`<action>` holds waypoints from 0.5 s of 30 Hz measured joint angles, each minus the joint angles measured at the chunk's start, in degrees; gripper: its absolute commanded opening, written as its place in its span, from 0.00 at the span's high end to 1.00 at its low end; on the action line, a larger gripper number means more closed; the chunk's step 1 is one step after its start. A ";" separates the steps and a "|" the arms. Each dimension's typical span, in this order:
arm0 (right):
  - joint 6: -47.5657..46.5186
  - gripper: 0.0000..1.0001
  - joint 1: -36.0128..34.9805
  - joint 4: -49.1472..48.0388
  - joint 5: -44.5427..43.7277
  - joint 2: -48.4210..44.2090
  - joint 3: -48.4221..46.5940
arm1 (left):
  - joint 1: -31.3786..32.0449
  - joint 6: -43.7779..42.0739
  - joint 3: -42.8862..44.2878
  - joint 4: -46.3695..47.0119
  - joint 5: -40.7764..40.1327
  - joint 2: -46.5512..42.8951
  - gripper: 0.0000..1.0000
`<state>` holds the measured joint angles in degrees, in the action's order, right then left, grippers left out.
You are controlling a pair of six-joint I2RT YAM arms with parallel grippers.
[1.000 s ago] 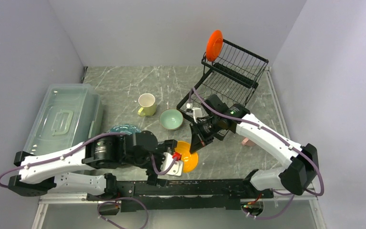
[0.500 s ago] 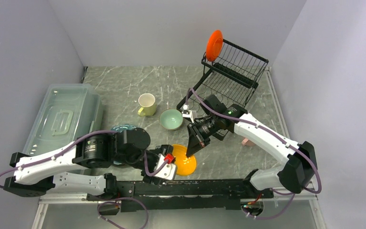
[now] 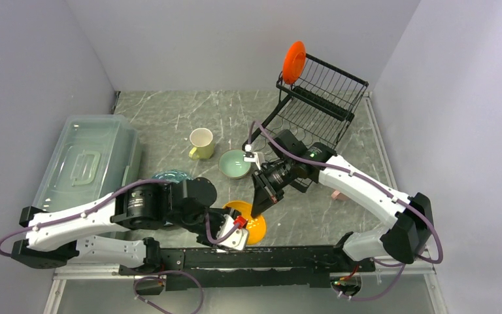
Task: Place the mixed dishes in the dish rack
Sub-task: Pick up the bowl from the center of the board.
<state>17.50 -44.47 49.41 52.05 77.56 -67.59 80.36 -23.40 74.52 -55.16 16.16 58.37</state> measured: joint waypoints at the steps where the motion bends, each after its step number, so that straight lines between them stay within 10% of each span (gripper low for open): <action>1: 0.07 1.00 -0.20 0.07 0.00 0.00 -0.07 | -0.02 -0.07 -0.04 -0.07 0.11 0.26 0.59; 15: 0.76 1.00 -0.26 -0.59 -0.63 0.11 -1.22 | 0.81 -2.69 -0.02 -1.09 3.08 2.86 1.00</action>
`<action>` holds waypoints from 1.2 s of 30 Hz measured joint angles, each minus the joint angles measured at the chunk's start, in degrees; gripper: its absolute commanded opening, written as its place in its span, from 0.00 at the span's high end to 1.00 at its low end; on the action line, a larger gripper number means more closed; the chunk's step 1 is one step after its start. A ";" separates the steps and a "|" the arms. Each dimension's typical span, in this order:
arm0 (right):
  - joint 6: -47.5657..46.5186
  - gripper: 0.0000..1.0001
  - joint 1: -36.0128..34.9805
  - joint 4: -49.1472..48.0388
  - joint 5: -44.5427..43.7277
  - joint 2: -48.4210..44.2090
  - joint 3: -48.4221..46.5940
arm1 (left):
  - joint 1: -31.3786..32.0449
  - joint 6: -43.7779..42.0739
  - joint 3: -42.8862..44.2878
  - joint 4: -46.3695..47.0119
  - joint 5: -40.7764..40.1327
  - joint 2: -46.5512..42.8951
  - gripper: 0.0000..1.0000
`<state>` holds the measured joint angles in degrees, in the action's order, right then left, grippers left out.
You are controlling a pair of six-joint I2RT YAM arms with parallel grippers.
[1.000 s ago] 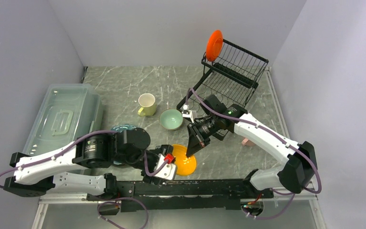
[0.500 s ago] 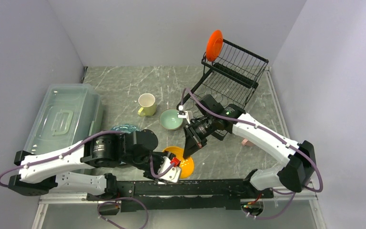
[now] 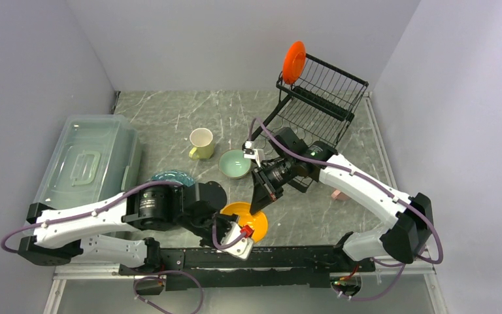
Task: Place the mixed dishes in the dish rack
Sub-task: Pick up the bowl from the center of the board.
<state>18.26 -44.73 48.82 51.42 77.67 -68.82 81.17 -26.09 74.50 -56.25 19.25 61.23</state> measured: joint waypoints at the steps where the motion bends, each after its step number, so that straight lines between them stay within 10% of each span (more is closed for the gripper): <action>1: -0.07 0.91 0.00 0.00 -0.24 0.00 0.00 | 0.00 0.00 0.00 -0.22 0.04 0.31 1.00; 5: 0.20 0.54 0.00 0.07 -0.46 0.00 0.00 | -0.04 0.17 0.02 -0.68 -0.28 0.66 1.00; 13: 0.81 0.32 0.00 0.94 -1.68 -0.61 -0.15 | -0.46 0.35 0.00 -1.95 -2.67 0.50 1.00; 36: 12.41 0.25 3.89 -9.81 -27.87 -31.93 10.05 | -0.63 18.56 -17.84 26.45 -23.85 -9.22 1.00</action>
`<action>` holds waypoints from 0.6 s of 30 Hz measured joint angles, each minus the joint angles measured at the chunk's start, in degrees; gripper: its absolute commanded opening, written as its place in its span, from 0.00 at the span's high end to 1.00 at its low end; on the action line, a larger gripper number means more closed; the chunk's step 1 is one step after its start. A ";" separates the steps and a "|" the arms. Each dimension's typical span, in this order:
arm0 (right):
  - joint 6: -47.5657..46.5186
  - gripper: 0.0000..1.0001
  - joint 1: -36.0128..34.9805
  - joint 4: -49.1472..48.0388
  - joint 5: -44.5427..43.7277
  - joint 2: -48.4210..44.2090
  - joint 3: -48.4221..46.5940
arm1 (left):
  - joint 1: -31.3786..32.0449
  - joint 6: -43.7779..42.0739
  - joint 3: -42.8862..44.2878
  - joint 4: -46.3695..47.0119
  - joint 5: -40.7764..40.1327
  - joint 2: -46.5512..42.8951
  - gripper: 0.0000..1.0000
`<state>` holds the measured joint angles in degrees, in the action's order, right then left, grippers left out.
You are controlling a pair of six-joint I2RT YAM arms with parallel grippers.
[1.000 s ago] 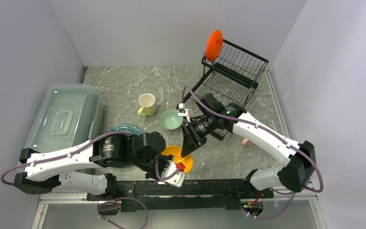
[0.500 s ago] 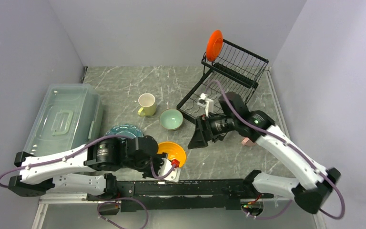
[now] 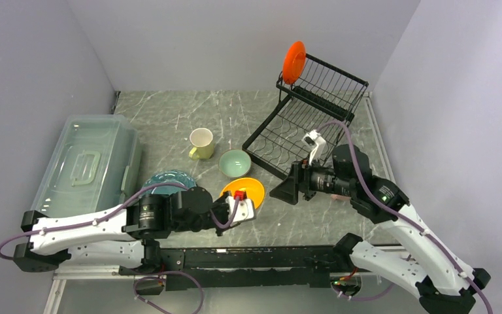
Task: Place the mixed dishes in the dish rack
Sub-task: Pick up the bowl from the center of the board.
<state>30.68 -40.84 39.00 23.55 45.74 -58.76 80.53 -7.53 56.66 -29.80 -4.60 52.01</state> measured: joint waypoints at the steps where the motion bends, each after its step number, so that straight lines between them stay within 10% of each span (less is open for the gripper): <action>1: 0.09 0.25 0.00 -0.31 -0.59 -0.90 0.26 | -0.26 1.55 -0.44 2.25 -0.94 0.20 1.00; 18: 2.54 0.19 0.00 -7.06 -5.51 -10.78 7.69 | -16.11 33.66 -11.30 33.46 -5.75 -5.05 1.00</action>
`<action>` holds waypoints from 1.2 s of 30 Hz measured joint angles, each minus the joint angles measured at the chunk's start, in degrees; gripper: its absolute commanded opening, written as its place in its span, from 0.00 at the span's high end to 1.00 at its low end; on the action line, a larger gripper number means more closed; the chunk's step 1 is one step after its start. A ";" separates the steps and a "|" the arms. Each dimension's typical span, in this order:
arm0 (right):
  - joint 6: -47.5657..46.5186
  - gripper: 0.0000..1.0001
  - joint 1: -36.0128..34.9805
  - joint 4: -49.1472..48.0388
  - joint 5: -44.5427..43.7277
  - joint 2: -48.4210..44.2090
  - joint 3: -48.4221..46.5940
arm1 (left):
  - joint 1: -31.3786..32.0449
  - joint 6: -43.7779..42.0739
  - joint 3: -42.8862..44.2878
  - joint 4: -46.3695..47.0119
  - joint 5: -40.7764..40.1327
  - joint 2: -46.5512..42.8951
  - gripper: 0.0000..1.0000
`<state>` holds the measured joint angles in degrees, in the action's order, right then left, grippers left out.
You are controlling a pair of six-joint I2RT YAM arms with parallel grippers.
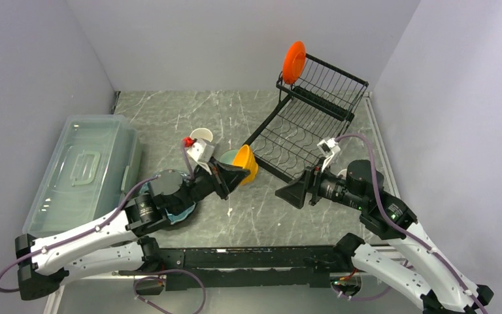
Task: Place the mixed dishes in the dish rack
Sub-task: Pick up the bowl from the center of the board.
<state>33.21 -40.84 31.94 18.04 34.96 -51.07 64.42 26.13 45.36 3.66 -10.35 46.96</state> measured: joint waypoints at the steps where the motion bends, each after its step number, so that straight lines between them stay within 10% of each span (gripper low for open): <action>1: 0.11 0.18 0.00 -0.63 0.02 0.00 0.52 | -0.66 1.46 -0.66 1.60 0.00 -0.31 1.00; 10: 1.70 0.00 0.00 -9.53 0.74 -0.90 4.55 | -4.55 14.73 -9.77 16.83 0.00 -5.22 1.00; 36: 3.65 0.04 0.00 -23.78 6.03 7.48 4.17 | -8.20 37.20 -22.69 56.48 5.42 2.38 1.00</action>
<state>36.86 -40.84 8.16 24.08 42.44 -46.89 56.23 63.33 22.68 60.14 -4.93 49.34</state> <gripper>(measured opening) 0.970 0.036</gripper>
